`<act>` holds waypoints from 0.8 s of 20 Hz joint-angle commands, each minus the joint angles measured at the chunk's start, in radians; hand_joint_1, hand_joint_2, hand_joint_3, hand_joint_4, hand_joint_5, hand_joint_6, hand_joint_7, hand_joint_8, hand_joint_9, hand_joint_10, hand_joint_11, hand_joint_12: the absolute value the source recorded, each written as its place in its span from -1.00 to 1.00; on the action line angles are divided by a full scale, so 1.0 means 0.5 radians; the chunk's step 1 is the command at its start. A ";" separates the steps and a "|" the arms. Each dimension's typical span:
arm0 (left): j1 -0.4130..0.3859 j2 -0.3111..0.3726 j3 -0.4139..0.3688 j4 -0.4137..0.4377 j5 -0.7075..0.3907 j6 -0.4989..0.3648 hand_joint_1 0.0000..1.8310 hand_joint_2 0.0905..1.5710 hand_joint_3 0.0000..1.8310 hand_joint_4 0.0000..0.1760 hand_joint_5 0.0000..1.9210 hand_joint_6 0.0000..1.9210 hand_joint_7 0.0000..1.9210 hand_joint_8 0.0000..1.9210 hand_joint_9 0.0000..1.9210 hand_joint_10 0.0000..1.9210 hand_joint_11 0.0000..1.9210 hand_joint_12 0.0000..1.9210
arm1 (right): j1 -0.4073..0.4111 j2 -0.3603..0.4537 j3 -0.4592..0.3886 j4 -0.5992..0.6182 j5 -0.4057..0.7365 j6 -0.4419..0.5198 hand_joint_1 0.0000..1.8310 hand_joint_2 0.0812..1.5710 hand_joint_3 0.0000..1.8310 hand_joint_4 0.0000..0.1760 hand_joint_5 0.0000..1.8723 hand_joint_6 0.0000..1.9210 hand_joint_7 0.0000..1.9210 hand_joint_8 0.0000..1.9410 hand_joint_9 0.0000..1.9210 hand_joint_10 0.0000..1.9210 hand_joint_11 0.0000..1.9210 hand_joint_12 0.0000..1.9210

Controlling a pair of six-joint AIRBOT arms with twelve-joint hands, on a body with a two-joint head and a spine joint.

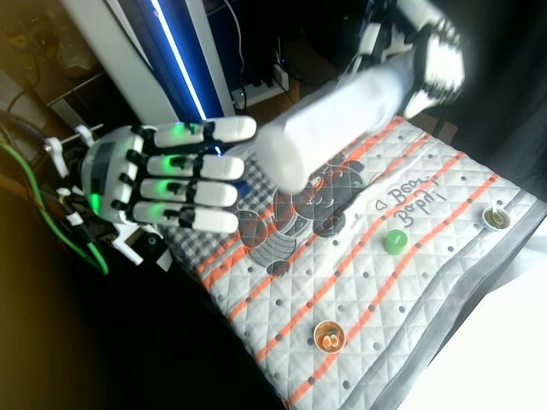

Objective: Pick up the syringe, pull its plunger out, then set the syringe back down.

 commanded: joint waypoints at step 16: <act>-0.074 -0.258 0.214 0.056 -0.272 -0.036 -0.06 0.11 -1.00 -0.81 -0.77 -0.98 -0.97 -0.99 -1.00 -0.98 -1.00 -0.90 | 0.014 -0.021 0.021 -0.009 0.247 0.008 -0.22 0.06 -1.00 -0.35 -0.81 -0.99 -0.84 -0.99 -0.88 -0.98 -1.00 -0.35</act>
